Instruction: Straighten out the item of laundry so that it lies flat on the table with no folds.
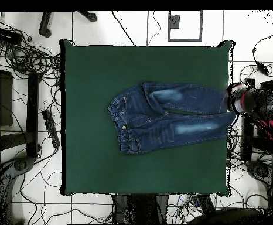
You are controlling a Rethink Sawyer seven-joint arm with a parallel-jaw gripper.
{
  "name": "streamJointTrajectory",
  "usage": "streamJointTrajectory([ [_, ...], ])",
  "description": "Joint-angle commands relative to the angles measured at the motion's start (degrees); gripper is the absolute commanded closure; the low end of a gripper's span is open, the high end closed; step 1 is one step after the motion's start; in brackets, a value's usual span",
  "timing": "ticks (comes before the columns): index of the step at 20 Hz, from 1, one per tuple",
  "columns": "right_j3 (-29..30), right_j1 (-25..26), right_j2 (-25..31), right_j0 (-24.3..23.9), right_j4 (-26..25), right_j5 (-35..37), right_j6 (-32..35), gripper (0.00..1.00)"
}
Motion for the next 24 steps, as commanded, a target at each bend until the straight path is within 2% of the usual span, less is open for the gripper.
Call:
streamJointTrajectory([
  [1, 4.5, 1.8, -0.9, 4.4, 3.7, -0.4, 13.5, 0.0],
  [8, 11.6, -1.9, -2.3, 6.9, 5.1, -2.1, 13.3, 0.0],
  [15, 13.9, -2.7, -4.5, 9.5, 5.6, -1.1, 13.6, 0.0],
  [24, 17.0, -2.5, -6.1, 12.3, 7.0, -4.3, 14.4, 0.0],
])
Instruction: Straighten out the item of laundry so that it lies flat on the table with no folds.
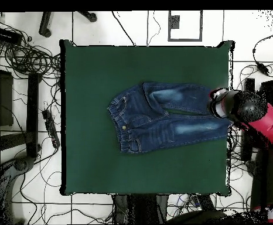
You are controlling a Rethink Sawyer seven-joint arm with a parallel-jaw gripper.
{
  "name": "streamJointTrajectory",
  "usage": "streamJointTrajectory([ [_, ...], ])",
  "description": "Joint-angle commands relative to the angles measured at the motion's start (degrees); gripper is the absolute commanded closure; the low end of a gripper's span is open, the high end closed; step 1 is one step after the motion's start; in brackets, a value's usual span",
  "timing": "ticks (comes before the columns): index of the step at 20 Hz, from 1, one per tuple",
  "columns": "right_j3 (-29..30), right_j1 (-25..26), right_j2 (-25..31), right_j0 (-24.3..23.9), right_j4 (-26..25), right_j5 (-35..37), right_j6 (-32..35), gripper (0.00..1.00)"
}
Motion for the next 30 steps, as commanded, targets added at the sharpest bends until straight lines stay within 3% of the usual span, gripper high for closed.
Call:
streamJointTrajectory([
  [1, 9.6, 1.4, 0.6, 4.8, 3.5, -4.2, 14.3, 0.0],
  [9, 10.6, 3.2, 0.3, 5.8, 4.3, -8.2, 13.1, 0.0],
  [21, 12.6, 5.2, -1.0, 6.1, 1.0, -17.2, 9.3, 0.0],
  [30, 15.6, 8.1, 4.0, 1.8, -0.6, -26.2, 6.1, 0.0],
])
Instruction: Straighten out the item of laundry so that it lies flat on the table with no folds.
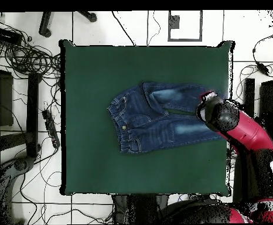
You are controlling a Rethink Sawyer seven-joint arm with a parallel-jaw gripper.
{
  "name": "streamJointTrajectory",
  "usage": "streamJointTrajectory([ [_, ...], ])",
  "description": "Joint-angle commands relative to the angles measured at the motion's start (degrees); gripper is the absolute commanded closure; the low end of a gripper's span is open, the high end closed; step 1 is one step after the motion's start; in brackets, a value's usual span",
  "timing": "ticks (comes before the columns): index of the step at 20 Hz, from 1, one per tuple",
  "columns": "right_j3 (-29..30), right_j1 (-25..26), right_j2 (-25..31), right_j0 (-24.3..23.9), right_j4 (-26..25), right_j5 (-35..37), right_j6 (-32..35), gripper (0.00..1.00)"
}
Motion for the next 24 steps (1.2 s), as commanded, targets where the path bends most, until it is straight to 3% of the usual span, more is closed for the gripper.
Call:
streamJointTrajectory([
  [1, 8.7, 6.0, 6.9, -1.4, -1.1, -5.6, 5.9, 0.0],
  [16, 10.0, 8.4, 12.1, -5.3, -2.9, -12.6, 4.8, 0.0],
  [24, 10.2, 6.8, 11.2, -4.9, -3.2, -12.4, 4.7, 0.0],
])
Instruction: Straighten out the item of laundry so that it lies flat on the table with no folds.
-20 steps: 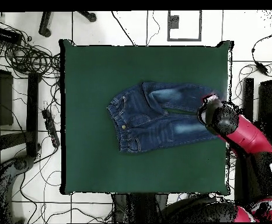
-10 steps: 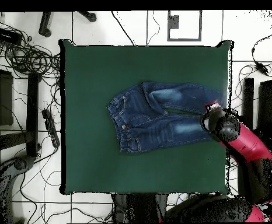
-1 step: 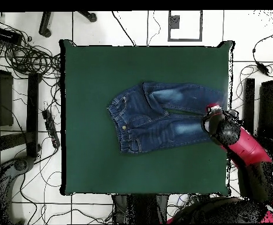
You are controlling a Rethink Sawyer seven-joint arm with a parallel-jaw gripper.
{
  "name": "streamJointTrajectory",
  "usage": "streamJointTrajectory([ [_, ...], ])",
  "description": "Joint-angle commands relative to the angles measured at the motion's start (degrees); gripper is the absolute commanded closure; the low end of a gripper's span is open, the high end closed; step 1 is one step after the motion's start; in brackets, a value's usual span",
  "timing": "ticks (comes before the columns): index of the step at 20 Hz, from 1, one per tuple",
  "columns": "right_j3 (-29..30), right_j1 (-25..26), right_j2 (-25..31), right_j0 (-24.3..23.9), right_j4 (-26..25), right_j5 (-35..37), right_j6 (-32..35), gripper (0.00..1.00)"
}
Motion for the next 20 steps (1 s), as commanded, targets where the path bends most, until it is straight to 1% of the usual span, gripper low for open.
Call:
streamJointTrajectory([
  [1, 5.5, 2.6, 7.5, 2.6, -1.9, -0.6, 4.7, 0.0],
  [7, 5.1, 1.7, 8.0, 1.9, -1.6, 0.8, 4.0, 0.0],
  [12, 4.3, 0.4, 8.3, 1.2, -0.2, 4.9, 3.4, 0.0],
  [16, 1.4, 0.7, 6.6, 2.4, 1.5, 8.8, 3.7, 0.0],
  [18, 0.5, 1.6, 5.6, 3.2, 1.6, 9.2, 3.9, 0.0],
  [20, -0.9, 2.6, 3.6, 4.7, 1.8, 10.9, 4.1, 0.0],
])
